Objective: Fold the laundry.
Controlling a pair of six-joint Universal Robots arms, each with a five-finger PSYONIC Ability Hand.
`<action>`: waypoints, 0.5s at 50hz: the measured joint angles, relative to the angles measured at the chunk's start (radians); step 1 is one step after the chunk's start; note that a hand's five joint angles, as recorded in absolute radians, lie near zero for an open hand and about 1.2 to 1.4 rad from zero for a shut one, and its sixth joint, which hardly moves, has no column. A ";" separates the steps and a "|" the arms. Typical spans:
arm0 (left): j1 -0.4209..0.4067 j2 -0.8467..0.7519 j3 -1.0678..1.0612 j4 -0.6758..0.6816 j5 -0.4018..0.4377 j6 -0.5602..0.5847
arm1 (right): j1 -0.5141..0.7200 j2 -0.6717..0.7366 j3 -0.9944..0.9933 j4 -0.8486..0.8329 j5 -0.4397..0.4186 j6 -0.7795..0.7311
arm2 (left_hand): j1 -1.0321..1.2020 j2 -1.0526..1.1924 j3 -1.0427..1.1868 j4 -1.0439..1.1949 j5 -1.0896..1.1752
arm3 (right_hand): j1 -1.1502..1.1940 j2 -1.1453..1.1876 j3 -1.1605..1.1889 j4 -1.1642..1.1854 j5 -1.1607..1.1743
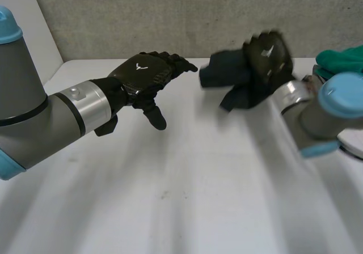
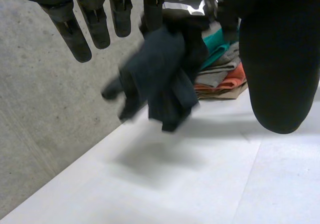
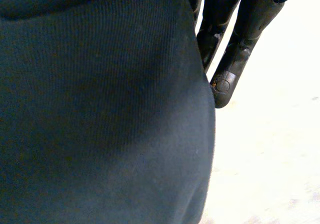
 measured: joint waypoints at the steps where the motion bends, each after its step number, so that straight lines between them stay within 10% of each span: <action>1: 0.000 0.002 0.000 0.000 0.000 0.000 | -0.020 -0.004 -0.031 -0.005 -0.018 0.030 | 0.000 0.000 0.000 0.000 0.000 | 0.000 0.001 0.000 0.000 0.000; 25: -0.014 0.031 -0.018 0.001 0.000 -0.014 | -0.544 0.208 -0.448 -0.316 -0.270 0.727 | 0.000 0.000 0.000 0.000 0.000 | 0.000 0.010 0.010 0.009 0.021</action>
